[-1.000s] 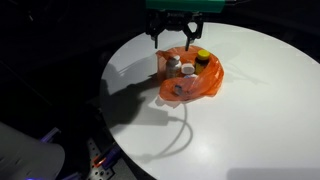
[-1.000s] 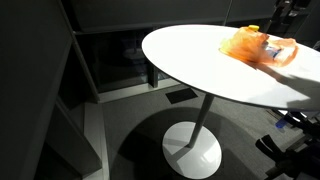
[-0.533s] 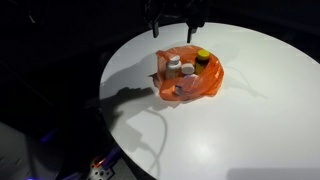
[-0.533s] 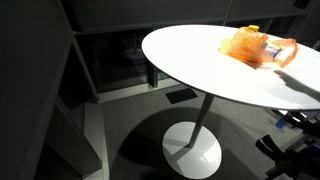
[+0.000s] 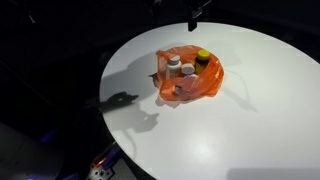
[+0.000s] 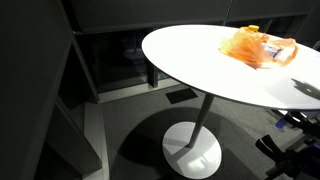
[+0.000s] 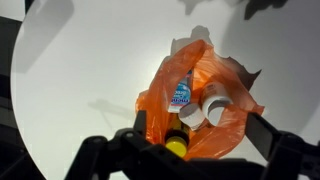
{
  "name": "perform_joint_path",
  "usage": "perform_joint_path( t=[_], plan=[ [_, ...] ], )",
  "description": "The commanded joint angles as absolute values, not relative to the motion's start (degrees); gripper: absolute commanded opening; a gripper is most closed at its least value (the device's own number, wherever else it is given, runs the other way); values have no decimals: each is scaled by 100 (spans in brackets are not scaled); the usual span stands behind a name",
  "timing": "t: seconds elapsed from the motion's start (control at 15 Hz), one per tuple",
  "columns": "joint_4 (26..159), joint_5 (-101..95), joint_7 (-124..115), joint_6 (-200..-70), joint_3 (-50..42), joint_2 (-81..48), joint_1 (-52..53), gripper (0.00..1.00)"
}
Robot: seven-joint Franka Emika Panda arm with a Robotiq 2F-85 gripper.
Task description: Put the white bottle in the plastic bag
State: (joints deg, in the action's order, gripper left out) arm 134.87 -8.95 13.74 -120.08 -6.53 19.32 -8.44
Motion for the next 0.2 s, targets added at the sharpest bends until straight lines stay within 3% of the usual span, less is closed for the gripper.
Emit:
perform_joint_path(
  t=[0.0,0.13],
  plan=[
    [13477,-908,1325,-11905,-724,1965,-763,100],
    [13478,-890,1326,-11816,-730,1988,-756,100]
  ],
)
